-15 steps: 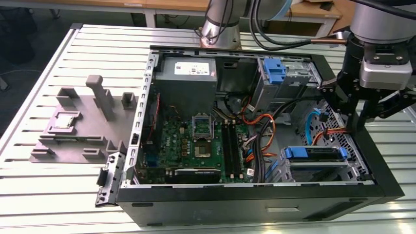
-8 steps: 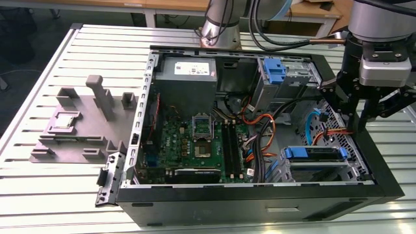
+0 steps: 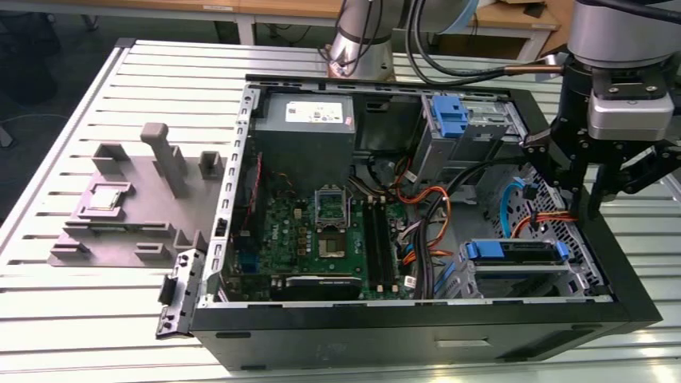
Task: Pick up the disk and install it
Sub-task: 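Insert the first disk wire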
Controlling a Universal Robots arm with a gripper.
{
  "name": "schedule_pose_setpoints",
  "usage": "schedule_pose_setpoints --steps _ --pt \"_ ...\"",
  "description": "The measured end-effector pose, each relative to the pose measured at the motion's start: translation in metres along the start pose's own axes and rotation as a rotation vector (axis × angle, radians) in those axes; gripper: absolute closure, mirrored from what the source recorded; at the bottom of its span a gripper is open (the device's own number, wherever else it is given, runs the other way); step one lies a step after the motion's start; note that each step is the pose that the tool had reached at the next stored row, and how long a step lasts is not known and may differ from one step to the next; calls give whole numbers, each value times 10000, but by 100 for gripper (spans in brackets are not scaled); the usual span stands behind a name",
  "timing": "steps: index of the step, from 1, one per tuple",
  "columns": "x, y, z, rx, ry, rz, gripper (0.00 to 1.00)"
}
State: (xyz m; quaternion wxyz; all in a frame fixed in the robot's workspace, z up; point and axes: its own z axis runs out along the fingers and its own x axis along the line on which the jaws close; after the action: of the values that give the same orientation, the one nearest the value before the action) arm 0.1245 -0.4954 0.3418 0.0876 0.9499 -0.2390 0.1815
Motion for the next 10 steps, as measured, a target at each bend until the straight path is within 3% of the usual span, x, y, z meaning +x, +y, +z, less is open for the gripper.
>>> schedule_pose_setpoints --steps 4,10 --pt "-6 1 6 -14 157 9 75" --pt "-10 2 10 -16 183 17 75"
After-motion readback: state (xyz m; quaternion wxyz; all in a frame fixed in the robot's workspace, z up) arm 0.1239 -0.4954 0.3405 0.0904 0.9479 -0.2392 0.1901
